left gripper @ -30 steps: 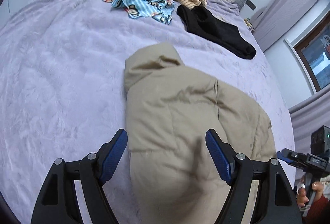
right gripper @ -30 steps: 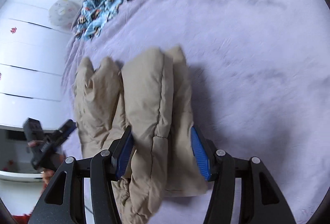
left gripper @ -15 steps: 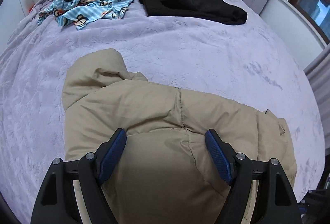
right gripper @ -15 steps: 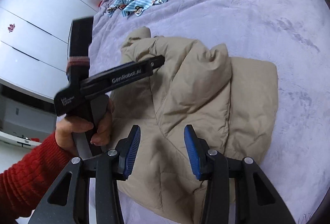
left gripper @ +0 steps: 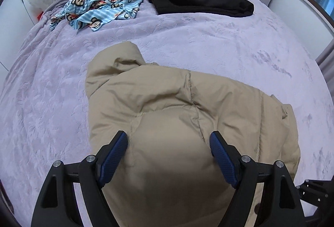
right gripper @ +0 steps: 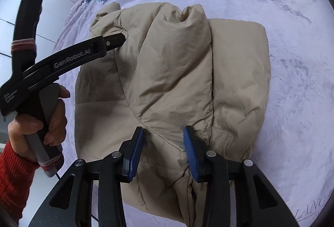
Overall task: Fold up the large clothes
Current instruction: 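Lower the folded jacket onto the bed and open both tools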
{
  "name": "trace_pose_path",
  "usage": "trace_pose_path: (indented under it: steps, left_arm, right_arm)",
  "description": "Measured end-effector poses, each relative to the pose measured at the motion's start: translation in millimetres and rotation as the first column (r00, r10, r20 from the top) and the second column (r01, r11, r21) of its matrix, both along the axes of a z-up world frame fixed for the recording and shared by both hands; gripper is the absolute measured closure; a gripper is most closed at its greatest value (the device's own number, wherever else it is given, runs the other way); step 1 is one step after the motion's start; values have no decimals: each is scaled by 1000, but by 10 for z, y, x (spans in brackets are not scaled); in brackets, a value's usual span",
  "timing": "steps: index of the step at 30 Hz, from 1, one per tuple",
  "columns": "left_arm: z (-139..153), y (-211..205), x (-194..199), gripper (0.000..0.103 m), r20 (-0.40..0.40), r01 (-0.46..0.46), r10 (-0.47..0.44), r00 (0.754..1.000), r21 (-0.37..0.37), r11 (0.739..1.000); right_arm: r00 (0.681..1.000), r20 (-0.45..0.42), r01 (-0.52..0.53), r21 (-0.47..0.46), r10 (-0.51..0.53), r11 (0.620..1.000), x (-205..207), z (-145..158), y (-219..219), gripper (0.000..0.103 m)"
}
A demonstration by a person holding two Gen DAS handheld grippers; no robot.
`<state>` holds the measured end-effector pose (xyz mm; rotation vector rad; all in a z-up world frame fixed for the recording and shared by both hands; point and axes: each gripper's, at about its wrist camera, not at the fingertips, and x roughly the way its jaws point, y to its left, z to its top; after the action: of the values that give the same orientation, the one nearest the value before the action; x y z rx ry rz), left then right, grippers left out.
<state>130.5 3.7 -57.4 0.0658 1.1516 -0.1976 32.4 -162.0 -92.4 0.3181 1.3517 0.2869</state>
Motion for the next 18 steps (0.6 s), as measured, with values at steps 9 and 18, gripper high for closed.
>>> trace_pose_path:
  steps: [9,18]
  left_arm:
    - [-32,296,-376,0,-63,-85,82,995,-33,996]
    - [-147,461,-642,0,-110,-133,130,985,-18,991]
  right_arm:
    - [1000,-8,-4,-46,4,999,31,-4,55,62]
    - [1000,0,-12,-99,12,995,29,-70,164,62]
